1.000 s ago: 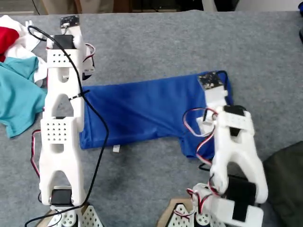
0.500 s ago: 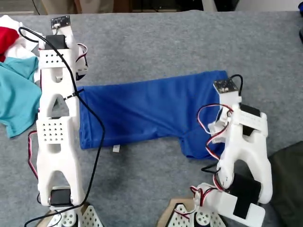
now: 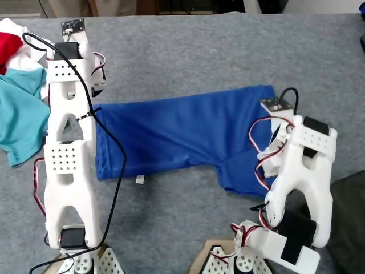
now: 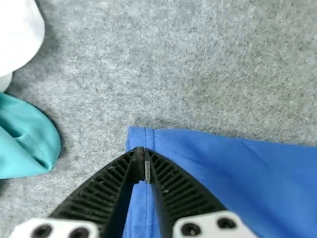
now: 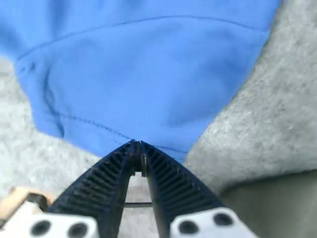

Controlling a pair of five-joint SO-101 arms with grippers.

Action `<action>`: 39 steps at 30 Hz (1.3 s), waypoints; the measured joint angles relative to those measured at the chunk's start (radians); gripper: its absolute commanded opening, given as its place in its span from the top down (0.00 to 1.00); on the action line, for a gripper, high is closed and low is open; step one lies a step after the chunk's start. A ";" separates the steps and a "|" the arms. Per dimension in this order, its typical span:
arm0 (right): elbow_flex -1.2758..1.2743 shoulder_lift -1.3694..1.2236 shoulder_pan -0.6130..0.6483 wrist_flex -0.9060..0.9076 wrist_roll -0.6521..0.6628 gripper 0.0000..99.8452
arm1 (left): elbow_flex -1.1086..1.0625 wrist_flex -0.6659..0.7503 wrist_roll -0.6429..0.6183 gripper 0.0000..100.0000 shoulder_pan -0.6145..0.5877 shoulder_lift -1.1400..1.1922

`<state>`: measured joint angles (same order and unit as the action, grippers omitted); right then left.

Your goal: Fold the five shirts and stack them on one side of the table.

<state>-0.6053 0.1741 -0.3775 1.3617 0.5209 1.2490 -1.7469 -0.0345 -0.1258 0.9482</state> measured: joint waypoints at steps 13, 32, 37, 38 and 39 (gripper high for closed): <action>-0.114 0.566 0.057 0.147 0.663 0.90 | -0.130 0.000 0.100 0.98 0.026 -0.018; -0.720 1.119 0.275 0.015 0.825 0.75 | -0.522 0.000 0.193 0.98 -0.026 -0.420; -0.720 1.119 0.236 0.018 0.936 0.75 | -0.539 0.000 0.196 0.98 -0.064 -0.448; -0.720 1.120 0.218 0.018 0.964 0.75 | -0.539 0.000 0.196 0.98 -0.069 -0.448; -0.720 1.120 0.201 0.018 0.990 0.75 | -0.539 0.000 0.196 0.98 -0.072 -0.448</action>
<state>-1.3249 1.2942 -0.1765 1.3802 1.5106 0.7104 -1.7469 0.1619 -0.1979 0.5002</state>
